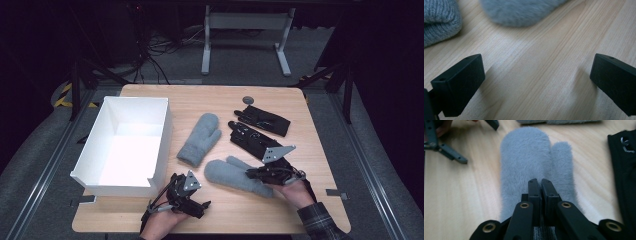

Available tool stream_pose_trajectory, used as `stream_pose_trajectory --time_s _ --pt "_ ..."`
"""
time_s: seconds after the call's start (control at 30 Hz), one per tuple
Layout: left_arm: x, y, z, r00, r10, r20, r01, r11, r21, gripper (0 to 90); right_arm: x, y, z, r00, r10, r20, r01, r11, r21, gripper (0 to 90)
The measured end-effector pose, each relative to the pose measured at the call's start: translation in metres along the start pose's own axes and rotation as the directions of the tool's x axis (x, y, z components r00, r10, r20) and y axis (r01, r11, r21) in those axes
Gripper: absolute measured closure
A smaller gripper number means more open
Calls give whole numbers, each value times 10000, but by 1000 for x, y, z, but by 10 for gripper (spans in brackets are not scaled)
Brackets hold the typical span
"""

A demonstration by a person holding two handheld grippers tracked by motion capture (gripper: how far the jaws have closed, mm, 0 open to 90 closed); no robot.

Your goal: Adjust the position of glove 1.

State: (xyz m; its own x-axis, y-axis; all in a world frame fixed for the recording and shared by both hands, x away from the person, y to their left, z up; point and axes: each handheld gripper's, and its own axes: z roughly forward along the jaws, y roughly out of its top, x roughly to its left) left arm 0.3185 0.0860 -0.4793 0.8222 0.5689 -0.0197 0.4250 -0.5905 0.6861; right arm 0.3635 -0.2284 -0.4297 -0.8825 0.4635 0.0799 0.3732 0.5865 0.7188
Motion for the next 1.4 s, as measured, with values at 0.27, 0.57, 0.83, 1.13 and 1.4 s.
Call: stream_pose_trajectory --time_s 0.27,0.57,0.83,1.13,1.4 --pt "0 0 0 10000 2 8 -2 10000 3 1 19 -12 2 9997 94 -226 -91 9999 138 668" --pt "0 0 0 10000 14 14 -14 10000 2 0 -2 -20 -30 9980 202 593 -188 9995 -242 791" --pt "0 0 0 10000 10 18 -10 10000 1 1 -24 -38 -39 9945 458 946 -502 9977 452 900" --pt "0 0 0 10000 15 18 -15 10000 2 1 -16 -49 -33 9979 375 536 -427 9942 985 900" --pt "0 0 0 10000 13 12 -13 10000 6 1 1 -52 -32 9999 105 107 -117 9933 1148 900"
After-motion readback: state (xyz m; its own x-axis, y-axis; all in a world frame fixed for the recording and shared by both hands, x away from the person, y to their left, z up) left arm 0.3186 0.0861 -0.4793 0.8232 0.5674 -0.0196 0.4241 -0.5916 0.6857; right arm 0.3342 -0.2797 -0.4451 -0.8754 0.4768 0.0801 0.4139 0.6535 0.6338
